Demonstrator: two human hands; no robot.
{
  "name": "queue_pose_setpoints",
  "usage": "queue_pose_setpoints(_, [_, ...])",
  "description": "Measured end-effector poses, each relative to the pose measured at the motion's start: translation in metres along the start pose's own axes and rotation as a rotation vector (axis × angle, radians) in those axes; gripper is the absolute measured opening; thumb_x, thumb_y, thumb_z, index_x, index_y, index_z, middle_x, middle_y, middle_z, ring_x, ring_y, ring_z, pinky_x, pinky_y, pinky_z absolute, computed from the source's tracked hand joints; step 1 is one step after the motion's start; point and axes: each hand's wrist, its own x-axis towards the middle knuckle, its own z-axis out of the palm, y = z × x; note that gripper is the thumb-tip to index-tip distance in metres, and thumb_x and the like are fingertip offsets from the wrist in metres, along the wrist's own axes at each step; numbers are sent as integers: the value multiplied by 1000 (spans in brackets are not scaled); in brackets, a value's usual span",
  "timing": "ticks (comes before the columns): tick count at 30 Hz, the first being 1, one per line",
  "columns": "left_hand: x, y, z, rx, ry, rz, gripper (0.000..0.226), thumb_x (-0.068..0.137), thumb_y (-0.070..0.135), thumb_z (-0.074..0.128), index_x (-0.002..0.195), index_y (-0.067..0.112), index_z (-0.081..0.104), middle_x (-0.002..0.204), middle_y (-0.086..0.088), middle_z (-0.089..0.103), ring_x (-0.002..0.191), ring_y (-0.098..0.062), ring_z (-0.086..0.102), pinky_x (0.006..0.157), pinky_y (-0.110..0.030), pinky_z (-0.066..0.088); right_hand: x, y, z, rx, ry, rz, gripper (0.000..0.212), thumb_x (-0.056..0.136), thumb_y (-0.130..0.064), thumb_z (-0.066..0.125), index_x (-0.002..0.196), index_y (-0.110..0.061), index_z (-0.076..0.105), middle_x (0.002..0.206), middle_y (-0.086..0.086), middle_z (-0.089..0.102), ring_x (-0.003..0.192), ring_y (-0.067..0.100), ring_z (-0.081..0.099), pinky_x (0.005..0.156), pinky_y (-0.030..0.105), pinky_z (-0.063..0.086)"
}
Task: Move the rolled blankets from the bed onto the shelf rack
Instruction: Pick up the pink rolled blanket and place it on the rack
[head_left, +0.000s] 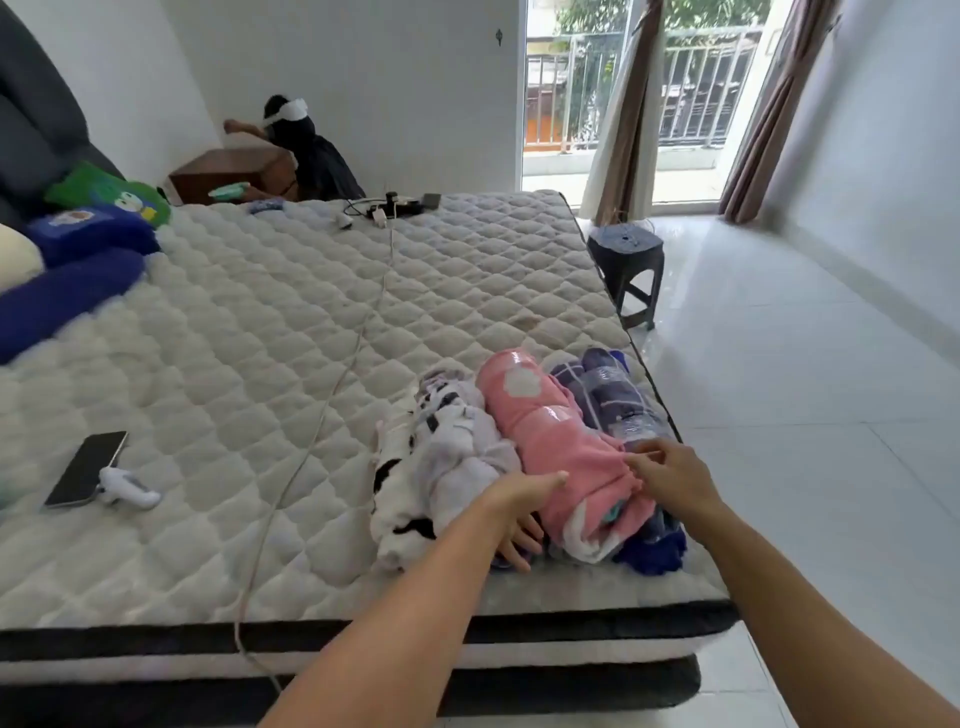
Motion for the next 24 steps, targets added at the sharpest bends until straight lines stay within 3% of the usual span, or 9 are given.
queue_pose_setpoints(4, [18,0,7,-194,-54,-156,101,82,67,52,153,11,6,148,-30,34,131,-44,43,98,-59,46,49,-6,4,24,-29,-18,28,87,-20,59,111,-8,65,100,8,68,98,25,62,88,36,47])
queue_pose_setpoints(9, [47,4,21,-487,-96,-215,107,73,70,60,152,15,13,150,-28,30,130,-47,44,95,-60,47,127,-30,19,-18,-198,-116,32,90,-24,59,116,-5,59,107,9,65,101,27,60,90,39,47])
queue_pose_setpoints(11, [59,7,24,-592,-110,-216,103,72,69,63,150,17,21,148,-24,36,125,-44,50,91,-59,49,160,-43,29,-60,-295,-132,41,89,-30,60,119,-3,56,109,11,65,100,27,60,90,40,47])
queue_pose_setpoints(14, [68,9,29,-704,-110,-236,93,70,69,64,140,14,38,137,-21,52,116,-39,60,94,-59,49,196,-61,53,-157,-429,-110,63,85,-43,62,132,-2,48,128,16,58,115,32,56,87,35,43])
queue_pose_setpoints(19, [81,20,38,-931,-16,-243,57,77,50,71,119,15,54,127,-16,60,116,-37,60,100,-61,44,220,-67,91,-231,-542,-97,90,82,-54,63,148,-3,28,150,21,37,133,37,43,108,41,39])
queue_pose_setpoints(22, [84,26,41,-1041,33,-234,56,78,36,74,125,13,54,127,-18,61,114,-36,61,100,-59,45,228,-64,100,-266,-576,-101,96,79,-55,65,150,-6,23,154,20,31,134,38,41,110,43,39])
queue_pose_setpoints(24, [84,31,45,-1061,95,-202,52,81,27,72,127,10,54,126,-19,63,112,-34,63,99,-56,47,231,-64,100,-233,-587,-42,99,77,-53,67,149,-2,22,149,21,39,129,38,48,104,46,45])
